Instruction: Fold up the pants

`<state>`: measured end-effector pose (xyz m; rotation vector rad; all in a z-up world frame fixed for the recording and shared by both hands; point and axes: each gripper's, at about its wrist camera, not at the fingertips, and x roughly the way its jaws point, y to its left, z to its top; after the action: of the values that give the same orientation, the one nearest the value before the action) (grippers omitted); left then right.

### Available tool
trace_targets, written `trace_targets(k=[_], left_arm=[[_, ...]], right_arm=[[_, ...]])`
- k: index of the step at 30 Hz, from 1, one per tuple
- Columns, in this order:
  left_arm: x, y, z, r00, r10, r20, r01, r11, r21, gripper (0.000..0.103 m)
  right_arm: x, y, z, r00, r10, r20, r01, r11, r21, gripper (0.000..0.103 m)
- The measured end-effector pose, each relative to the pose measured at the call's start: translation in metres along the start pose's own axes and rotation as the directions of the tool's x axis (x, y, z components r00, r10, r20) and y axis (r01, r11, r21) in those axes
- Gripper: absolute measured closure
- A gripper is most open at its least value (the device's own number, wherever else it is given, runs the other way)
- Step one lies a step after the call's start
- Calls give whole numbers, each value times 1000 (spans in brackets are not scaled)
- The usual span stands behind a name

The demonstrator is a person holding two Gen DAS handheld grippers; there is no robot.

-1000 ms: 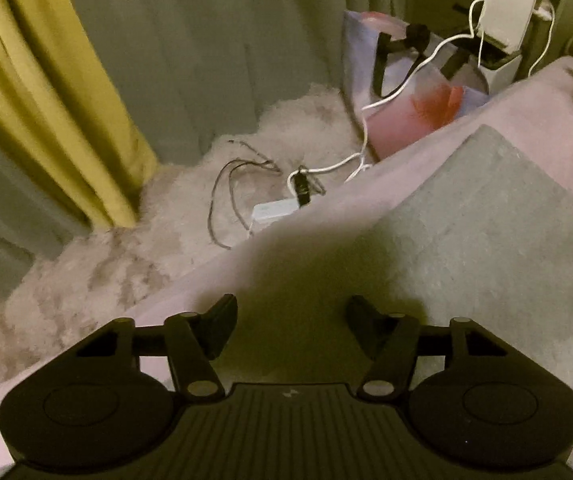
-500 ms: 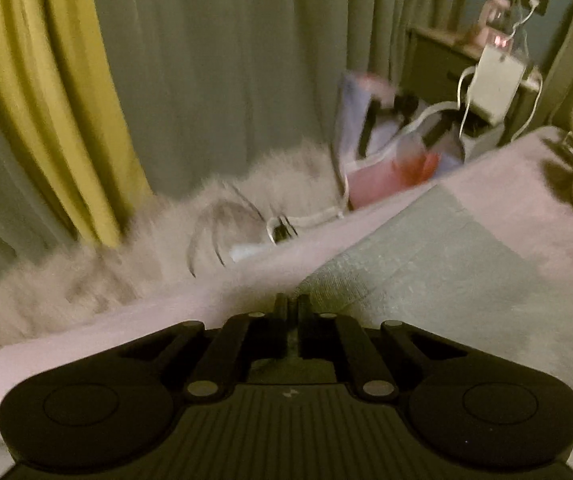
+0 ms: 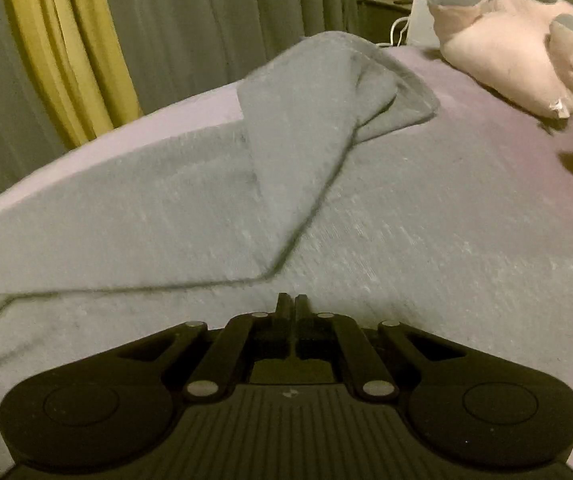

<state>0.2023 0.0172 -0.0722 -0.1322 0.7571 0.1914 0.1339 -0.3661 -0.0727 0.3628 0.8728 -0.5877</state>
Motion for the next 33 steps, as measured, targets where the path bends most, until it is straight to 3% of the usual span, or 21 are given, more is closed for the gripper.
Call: trace_targets(k=[1, 3, 5, 8, 11, 13, 15, 17, 18, 19, 20, 22, 25, 28, 30, 33], left_arm=[[-1, 2, -1, 1000, -7, -2, 7, 1000, -13, 0], [-3, 4, -1, 1000, -16, -11, 15, 999, -44, 0], [-3, 4, 0, 1000, -15, -16, 14, 998, -58, 0], [-4, 1, -3, 1000, -2, 2, 2, 999, -45, 0], [-7, 1, 0, 1000, -9, -13, 9, 1000, -14, 0], [-12, 6, 10, 999, -19, -33, 18, 999, -30, 0], [-20, 12, 23, 999, -36, 12, 37, 995, -91, 0], [-20, 16, 42, 998, -51, 31, 54, 992, -117, 0], [-15, 16, 54, 998, -55, 35, 59, 991, -116, 0], [-8, 16, 68, 998, -48, 39, 52, 992, -111, 0], [0, 15, 81, 998, -39, 51, 44, 993, -106, 0], [20, 10, 110, 999, -23, 36, 26, 995, -100, 0], [59, 3, 146, 999, -42, -24, 39, 992, -118, 0], [89, -7, 162, 997, 3, -83, -12, 994, -108, 0], [104, -11, 165, 993, -9, -115, -2, 995, -95, 3], [125, -19, 163, 979, -15, -202, 6, 999, -48, 45]], right_arm=[[-2, -1, 4, 1000, 0, 18, 0, 1000, 17, 99], [-12, -4, 17, 995, 31, 95, -34, 999, 31, 80], [-13, 0, 28, 987, 24, 157, -26, 1000, 11, 26], [-7, 14, 42, 963, 49, 267, -27, 996, -82, 19], [21, 32, 54, 969, 18, 247, 38, 975, -219, 19], [35, 35, 56, 971, -21, 240, 78, 970, -231, 19], [46, 38, 49, 969, -84, 232, 139, 963, -233, 27], [53, 34, 39, 968, -104, 231, 157, 961, -228, 51], [56, 29, 34, 967, -90, 238, 142, 967, -211, 53], [56, 26, 31, 964, -78, 254, 130, 973, -191, 63], [56, 25, 30, 961, -77, 264, 127, 976, -177, 81], [52, 20, 28, 958, -91, 271, 137, 978, -154, 91], [53, 9, 31, 962, -65, 265, 92, 992, -89, 92], [56, -1, 32, 966, -51, 254, 64, 997, -44, 92], [55, -3, 36, 963, -61, 261, 74, 997, -38, 89], [60, 3, 37, 953, -116, 279, 138, 988, -62, 75]])
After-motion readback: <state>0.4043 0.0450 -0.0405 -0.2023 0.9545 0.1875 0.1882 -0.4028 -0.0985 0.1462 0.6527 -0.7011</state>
